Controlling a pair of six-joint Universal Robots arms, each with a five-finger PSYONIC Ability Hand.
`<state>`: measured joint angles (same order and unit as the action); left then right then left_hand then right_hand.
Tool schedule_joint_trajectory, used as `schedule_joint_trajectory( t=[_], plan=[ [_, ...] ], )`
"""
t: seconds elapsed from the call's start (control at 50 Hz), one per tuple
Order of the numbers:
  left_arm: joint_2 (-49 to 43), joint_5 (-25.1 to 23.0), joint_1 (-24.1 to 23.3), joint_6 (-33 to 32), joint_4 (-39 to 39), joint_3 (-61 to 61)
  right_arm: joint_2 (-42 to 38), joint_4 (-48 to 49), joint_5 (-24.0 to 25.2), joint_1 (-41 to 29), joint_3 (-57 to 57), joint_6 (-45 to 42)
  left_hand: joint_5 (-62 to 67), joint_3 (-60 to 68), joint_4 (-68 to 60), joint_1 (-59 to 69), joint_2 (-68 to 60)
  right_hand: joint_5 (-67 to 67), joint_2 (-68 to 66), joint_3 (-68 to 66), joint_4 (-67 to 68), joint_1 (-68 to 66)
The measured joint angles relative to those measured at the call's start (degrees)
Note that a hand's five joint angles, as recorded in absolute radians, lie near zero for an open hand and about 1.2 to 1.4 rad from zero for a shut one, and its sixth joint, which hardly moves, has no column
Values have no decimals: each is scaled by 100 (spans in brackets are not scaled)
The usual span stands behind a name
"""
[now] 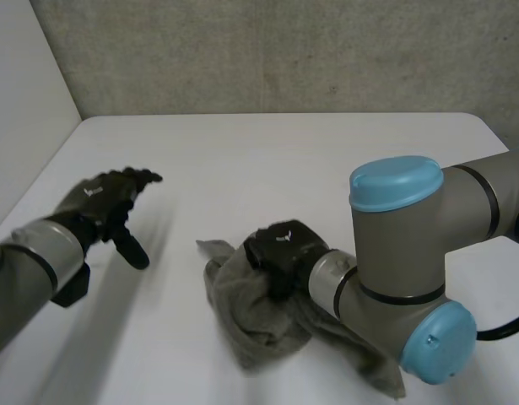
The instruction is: Fold the laundry
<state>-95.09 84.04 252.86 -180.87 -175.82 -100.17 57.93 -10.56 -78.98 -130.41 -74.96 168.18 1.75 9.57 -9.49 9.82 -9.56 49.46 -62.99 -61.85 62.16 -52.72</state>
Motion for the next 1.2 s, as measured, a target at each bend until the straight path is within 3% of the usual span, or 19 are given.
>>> schedule_joint_trajectory(
  t=[0.2, 0.46, 0.52, 0.54, 0.56, 0.58, 0.62, 0.64, 0.66, 0.72, 0.88, 0.9, 0.94, 1.04, 1.14, 1.2],
  plan=[
    [-179, -425, -105, 44, -1003, -700, 1179, 720, -53, 156, -119, 199, 0, -11, 0, 0, 11, 449, -412, -471, 590, -92],
    [-1692, -1149, -580, 537, -1389, -157, 2398, 645, -69, 241, -632, 174, 0, -6, 0, 0, 4, 451, -412, -515, 595, -92],
    [-2038, -1260, -728, 750, -1407, 36, 2572, 644, -80, 246, -735, 157, 24, 313, -281, 268, -313, 458, -412, -515, 595, -92],
    [-2192, -1288, -809, 865, -1425, 143, 2656, 655, -86, 263, -799, 142, 1155, 1322, -1332, 1479, -1413, 461, -412, -515, 596, -92],
    [-2192, -1288, -809, 865, -1425, 143, 2656, 655, -86, 263, -799, 142, 1155, 1322, -1332, 1479, -1413, 461, -412, -515, 596, -92],
    [-2243, -1275, -842, 911, -1454, 202, 2687, 664, -90, 282, -833, 133, 2602, 2793, -2811, 3050, -2946, 466, -412, -515, 596, -92],
    [-2279, -1212, -877, 955, -1527, 297, 2719, 681, -93, 325, -873, 116, 2883, 3169, -3088, 3317, -3186, 466, -412, -515, 596, -92],
    [-2283, -1172, -885, 965, -1563, 335, 2727, 688, -93, 349, -884, 107, 3854, 4042, -4062, 4131, -4059, 466, -412, -515, 596, -92],
    [-2268, -1072, -893, 971, -1624, 404, 2733, 707, -96, 399, -896, 84, 3983, 4206, -4218, 4192, -4245, 466, -412, -515, 596, -92],
    [-2110, -565, -875, 946, -1843, 682, 2728, 822, -102, 576, -904, -18, 4918, 5158, -5180, 5088, -5175, 477, -412, -515, 596, -92],
    [-1433, 479, -763, 767, -2199, 1721, 2590, 1901, -119, 1038, -801, -453, 5420, 5723, -5746, 5485, -5733, 477, -412, -602, 598, -92],
    [-1299, 571, -743, 717, -2235, 1947, 2494, 2854, -126, 1175, -736, -675, 5420, 5723, -5746, 5485, -5733, 477, -412, -602, 612, -92],
    [-1030, 658, -717, 600, -2287, 2374, 2424, 3787, -125, 1231, -717, -819, 5611, 5924, -5941, 5606, -5937, 478, -412, -601, 624, -92],
    [-628, 659, -739, 340, -2277, 2905, 2357, 5120, -90, 1230, -883, -918, 5684, 5981, -6002, 5642, -5994, 492, -412, -602, 624, -92],
    [-545, 624, -839, 182, -2071, 2622, 2310, 5078, 19, 1177, -1234, -952, 5684, 5993, -6011, 5671, -6007, 540, -412, -602, 624, -92],
    [-650, 610, -896, 29, -1872, 2039, 2208, 4333, 147, 1165, -1494, -1069, 5684, 5996, -6013, 5671, -6007, 557, -412, -602, 624, -92]
  ],
)
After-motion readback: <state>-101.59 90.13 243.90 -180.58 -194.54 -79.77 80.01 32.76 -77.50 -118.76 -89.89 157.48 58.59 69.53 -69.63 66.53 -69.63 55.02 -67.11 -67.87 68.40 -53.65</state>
